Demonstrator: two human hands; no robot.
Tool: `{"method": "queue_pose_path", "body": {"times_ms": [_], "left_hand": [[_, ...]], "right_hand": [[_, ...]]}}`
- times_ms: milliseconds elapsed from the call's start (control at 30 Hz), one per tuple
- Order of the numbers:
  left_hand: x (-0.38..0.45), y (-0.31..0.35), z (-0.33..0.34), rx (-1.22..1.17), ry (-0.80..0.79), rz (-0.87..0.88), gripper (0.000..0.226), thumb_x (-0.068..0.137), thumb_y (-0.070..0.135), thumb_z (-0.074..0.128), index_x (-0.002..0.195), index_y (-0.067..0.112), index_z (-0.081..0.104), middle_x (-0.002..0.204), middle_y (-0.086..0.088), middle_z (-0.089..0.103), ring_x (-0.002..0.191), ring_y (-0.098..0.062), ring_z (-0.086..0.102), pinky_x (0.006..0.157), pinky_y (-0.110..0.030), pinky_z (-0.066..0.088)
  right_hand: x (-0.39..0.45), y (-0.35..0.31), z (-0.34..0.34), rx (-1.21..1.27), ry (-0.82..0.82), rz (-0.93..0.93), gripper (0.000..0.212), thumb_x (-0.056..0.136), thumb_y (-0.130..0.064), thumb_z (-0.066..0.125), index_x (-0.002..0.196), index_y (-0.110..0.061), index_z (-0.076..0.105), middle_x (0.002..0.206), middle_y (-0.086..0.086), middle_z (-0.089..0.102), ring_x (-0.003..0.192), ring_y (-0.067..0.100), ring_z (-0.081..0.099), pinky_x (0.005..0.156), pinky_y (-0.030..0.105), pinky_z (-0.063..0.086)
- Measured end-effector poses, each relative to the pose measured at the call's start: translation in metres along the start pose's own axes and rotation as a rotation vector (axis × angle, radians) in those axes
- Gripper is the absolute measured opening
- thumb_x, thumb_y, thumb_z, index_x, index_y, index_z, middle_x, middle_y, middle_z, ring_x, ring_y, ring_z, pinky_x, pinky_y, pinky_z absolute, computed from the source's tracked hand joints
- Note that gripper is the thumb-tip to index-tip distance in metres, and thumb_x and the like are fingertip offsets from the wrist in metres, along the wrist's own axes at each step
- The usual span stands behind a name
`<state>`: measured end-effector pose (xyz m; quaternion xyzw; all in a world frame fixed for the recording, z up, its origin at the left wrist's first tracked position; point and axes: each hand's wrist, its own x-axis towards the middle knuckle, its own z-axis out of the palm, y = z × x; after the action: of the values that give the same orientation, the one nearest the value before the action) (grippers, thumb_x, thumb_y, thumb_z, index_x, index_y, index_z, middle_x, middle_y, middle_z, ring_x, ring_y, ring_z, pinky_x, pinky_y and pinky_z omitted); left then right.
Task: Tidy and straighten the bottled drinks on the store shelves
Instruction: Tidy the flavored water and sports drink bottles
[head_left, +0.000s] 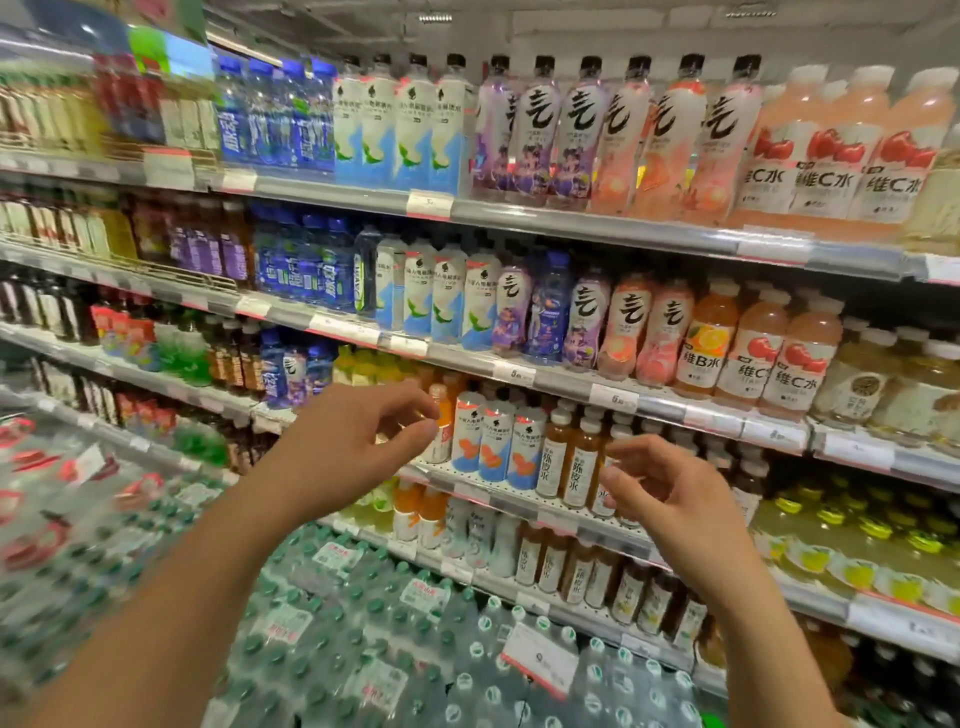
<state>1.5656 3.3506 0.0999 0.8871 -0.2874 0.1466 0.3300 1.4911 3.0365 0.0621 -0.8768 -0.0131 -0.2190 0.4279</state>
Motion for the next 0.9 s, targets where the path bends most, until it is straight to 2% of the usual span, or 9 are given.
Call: {"method": "queue_pose_path", "body": {"times_ms": [67, 133, 200, 300, 433, 567, 700, 800, 900], "left_hand": [[-0.024, -0.023, -0.014, -0.029, -0.034, -0.027, 0.020, 0.096, 0.048, 0.061, 0.111, 0.038, 0.070, 0.094, 0.019, 0.073, 0.090, 0.004, 0.067, 0.085, -0.032, 0.058], [-0.044, -0.044, -0.025, -0.031, -0.124, -0.083, 0.027, 0.095, 0.053, 0.058, 0.117, 0.039, 0.067, 0.095, 0.019, 0.071, 0.088, 0.005, 0.065, 0.084, -0.031, 0.057], [-0.060, -0.065, -0.034, 0.021, -0.338, -0.163, 0.041, 0.094, 0.061, 0.053, 0.130, 0.042, 0.058, 0.107, 0.019, 0.068, 0.092, 0.003, 0.064, 0.087, -0.031, 0.055], [-0.078, -0.091, -0.034, 0.152, -0.667, -0.278, 0.062, 0.092, 0.070, 0.050, 0.146, 0.041, 0.041, 0.133, 0.011, 0.062, 0.108, -0.008, 0.060, 0.095, -0.034, 0.048], [-0.090, -0.110, -0.027, 0.086, -0.704, -0.314, 0.071, 0.090, 0.074, 0.049, 0.151, 0.040, 0.036, 0.136, 0.011, 0.059, 0.113, -0.011, 0.061, 0.100, -0.036, 0.048], [-0.091, -0.123, -0.021, 0.008, -0.715, -0.319, 0.068, 0.093, 0.070, 0.050, 0.152, 0.039, 0.036, 0.135, 0.011, 0.060, 0.116, -0.011, 0.060, 0.099, -0.035, 0.049], [-0.078, -0.131, -0.007, 0.019, -0.736, -0.324, 0.069, 0.094, 0.068, 0.050, 0.154, 0.038, 0.035, 0.136, 0.010, 0.060, 0.118, -0.012, 0.058, 0.103, -0.039, 0.047], [-0.061, -0.137, 0.004, 0.016, -0.774, -0.338, 0.070, 0.093, 0.069, 0.051, 0.154, 0.039, 0.033, 0.139, 0.008, 0.059, 0.122, -0.014, 0.059, 0.104, -0.039, 0.047], [-0.037, -0.144, 0.011, 0.054, -0.804, -0.343, 0.069, 0.092, 0.071, 0.050, 0.152, 0.039, 0.037, 0.136, 0.009, 0.060, 0.118, -0.014, 0.060, 0.100, -0.037, 0.048]], "right_hand": [[-0.009, -0.016, 0.028, -0.113, -0.087, 0.020, 0.026, 0.093, -0.042, 0.070, 0.117, -0.033, 0.066, 0.092, -0.015, 0.075, 0.082, -0.002, 0.072, 0.072, 0.026, 0.061], [-0.018, -0.026, 0.050, -0.245, -0.267, 0.071, 0.038, 0.092, -0.052, 0.068, 0.126, -0.036, 0.060, 0.102, -0.018, 0.072, 0.086, -0.004, 0.070, 0.076, 0.025, 0.060], [-0.026, -0.034, 0.070, -0.347, -0.494, 0.165, 0.050, 0.090, -0.059, 0.067, 0.134, -0.040, 0.053, 0.114, -0.017, 0.069, 0.097, -0.002, 0.066, 0.084, 0.023, 0.056], [-0.035, -0.044, 0.093, -0.435, -0.711, 0.256, 0.064, 0.088, -0.067, 0.065, 0.143, -0.040, 0.046, 0.120, -0.015, 0.067, 0.101, -0.001, 0.063, 0.081, 0.019, 0.048], [-0.035, -0.047, 0.112, -0.455, -0.692, 0.266, 0.066, 0.088, -0.069, 0.063, 0.146, -0.041, 0.045, 0.115, -0.017, 0.068, 0.104, 0.002, 0.062, 0.081, 0.021, 0.046], [-0.031, -0.037, 0.121, -0.438, -0.695, 0.283, 0.067, 0.086, -0.071, 0.064, 0.144, -0.044, 0.046, 0.112, -0.018, 0.069, 0.101, 0.000, 0.065, 0.093, 0.027, 0.052], [-0.019, -0.017, 0.126, -0.412, -0.702, 0.316, 0.085, 0.067, -0.092, 0.059, 0.139, -0.048, 0.047, 0.107, -0.017, 0.072, 0.098, -0.001, 0.068, 0.098, 0.031, 0.054], [-0.003, -0.001, 0.132, -0.395, -0.693, 0.340, 0.072, 0.079, -0.077, 0.065, 0.140, -0.044, 0.047, 0.107, -0.016, 0.072, 0.096, -0.002, 0.068, 0.095, 0.026, 0.054], [0.022, 0.015, 0.136, -0.390, -0.687, 0.346, 0.069, 0.084, -0.071, 0.066, 0.144, -0.043, 0.045, 0.112, -0.017, 0.069, 0.101, -0.001, 0.065, 0.097, 0.026, 0.052]]}}
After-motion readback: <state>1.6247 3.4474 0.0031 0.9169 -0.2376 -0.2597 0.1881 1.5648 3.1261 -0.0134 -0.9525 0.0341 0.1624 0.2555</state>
